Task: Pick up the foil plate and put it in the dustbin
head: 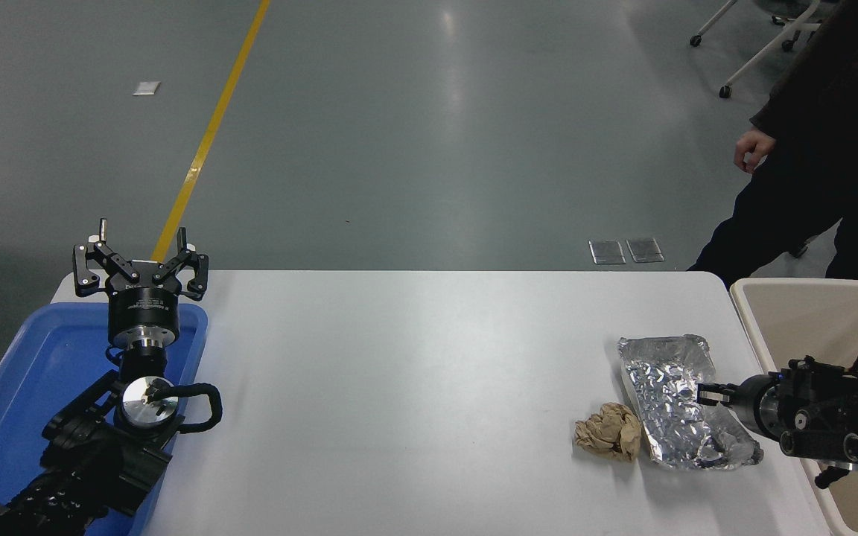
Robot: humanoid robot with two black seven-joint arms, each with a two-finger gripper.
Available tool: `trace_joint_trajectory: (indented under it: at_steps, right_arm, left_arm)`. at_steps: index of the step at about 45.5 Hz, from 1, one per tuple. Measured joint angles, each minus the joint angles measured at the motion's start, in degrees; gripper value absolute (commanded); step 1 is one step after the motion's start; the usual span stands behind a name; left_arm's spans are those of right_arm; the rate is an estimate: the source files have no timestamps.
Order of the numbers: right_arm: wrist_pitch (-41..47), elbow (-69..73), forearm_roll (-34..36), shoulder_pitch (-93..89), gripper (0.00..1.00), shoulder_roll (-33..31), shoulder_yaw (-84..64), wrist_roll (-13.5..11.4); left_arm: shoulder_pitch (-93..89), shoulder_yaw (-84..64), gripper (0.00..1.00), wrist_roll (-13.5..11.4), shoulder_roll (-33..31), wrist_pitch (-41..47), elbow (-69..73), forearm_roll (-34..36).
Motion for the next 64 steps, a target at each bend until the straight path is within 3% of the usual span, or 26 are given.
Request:
trace_joint_trajectory:
  at_steps: [10,23,43,56,64]
  right_arm:
    - [1.3,7.2,-0.1,9.7,0.0,-6.7,-4.7,0.1]
    - [3.2,20.3,-0.1,38.0,0.0,-12.0,-26.5,0.9]
    - [15.1,29.7,-0.1,79.3,0.0,-8.2,-50.7,4.7]
    - [18.0,29.3,-0.2,87.2,0.0,-7.1,-55.3,5.6]
    - [18.0,23.8,-0.4,86.0,0.0,-9.5,-57.0,5.7]
  left_arm:
    - [0.0,0.0,0.99,0.0,0.0,0.0,0.0,0.1]
    - [-0.1,0.0,0.99,0.0,0.0,0.0,0.0,0.1]
    - [0.0,0.0,0.99,0.2,0.2,0.0,0.0,0.1]
    - [0.1,0.0,0.99,0.2,0.2,-0.1,-0.1,0.1]
    - [0.1,0.0,0.99,0.2,0.3,-0.1,0.0,0.1]
